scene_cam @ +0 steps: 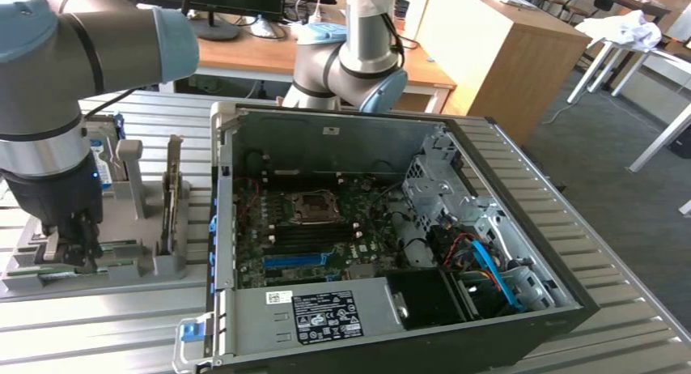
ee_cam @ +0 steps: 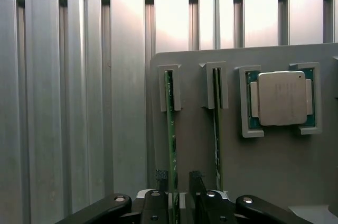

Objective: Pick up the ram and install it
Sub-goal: 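Pick up the ram and move it above insertion slot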

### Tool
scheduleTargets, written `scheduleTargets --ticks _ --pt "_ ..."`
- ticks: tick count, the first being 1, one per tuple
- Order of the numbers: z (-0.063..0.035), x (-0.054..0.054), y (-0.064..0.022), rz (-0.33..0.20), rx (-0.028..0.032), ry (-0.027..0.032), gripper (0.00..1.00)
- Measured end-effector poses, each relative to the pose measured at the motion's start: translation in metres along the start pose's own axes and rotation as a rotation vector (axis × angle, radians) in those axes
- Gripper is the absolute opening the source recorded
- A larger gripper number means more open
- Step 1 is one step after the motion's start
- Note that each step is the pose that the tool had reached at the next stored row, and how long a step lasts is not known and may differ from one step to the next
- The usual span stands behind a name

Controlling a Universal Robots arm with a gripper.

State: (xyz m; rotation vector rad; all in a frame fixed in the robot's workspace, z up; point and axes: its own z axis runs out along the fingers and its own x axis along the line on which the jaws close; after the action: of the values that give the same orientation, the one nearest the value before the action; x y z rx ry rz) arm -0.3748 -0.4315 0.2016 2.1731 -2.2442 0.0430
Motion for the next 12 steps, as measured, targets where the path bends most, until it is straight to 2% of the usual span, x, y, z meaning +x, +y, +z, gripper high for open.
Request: scheduleTargets --ticks 2,12 --pt "0.0001 -0.0001 -0.0024 0.000 -0.0002 -0.0001 0.30" --pt "0.0000 0.0018 -0.0027 0.000 -0.0004 0.0001 0.30"
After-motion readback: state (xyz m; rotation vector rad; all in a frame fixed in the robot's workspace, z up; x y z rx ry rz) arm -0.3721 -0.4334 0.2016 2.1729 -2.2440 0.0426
